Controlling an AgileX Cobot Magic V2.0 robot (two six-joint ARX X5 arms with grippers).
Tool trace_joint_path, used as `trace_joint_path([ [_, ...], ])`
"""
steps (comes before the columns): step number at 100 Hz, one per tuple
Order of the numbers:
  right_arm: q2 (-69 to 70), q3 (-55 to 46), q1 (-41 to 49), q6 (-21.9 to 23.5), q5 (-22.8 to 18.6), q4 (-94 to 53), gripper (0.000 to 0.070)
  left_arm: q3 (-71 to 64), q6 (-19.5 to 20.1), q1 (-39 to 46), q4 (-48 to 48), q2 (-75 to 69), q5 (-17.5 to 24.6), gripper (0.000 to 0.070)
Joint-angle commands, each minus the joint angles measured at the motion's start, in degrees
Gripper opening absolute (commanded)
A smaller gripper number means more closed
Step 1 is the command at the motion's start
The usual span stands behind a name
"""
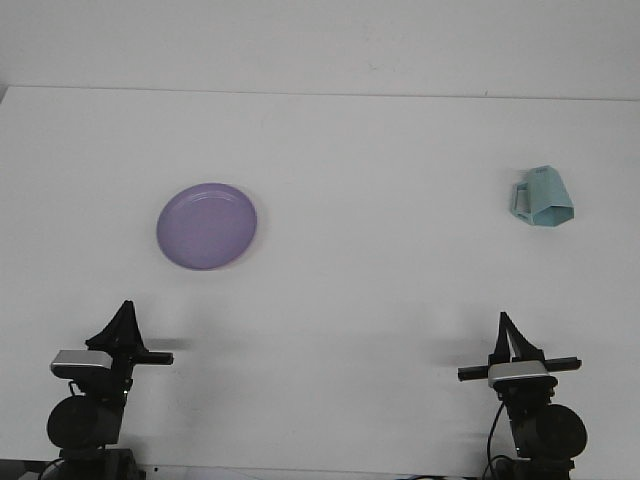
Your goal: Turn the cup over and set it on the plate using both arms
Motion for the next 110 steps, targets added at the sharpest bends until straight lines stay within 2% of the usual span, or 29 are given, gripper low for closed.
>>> trace_joint_path([
  [1,-0.09,-0.15,-0.02,-0.24,0.02,0.55,0.0,-1.18,-0.31,-0.07,0.59,-0.09,0.02,0.0012],
  [77,-0.09,-0.15,0.0,0.11,-0.07,1.38,0.0,-1.18,-0.37,-0.07,0.61,-0.09,0.02,0.0012],
  [103,-0.09,-0.15,-0.02,8.31,0.0,3.08,0.0,-1.18,-0.35,-0.07,0.57,-0.09,0.02,0.0012],
  [110,-0.09,-0.15,-0.02,12.74,-0.02,3.1,0.0,-1.18,-0.37,-0.07,0.55,-0.09,0.02,0.0012],
])
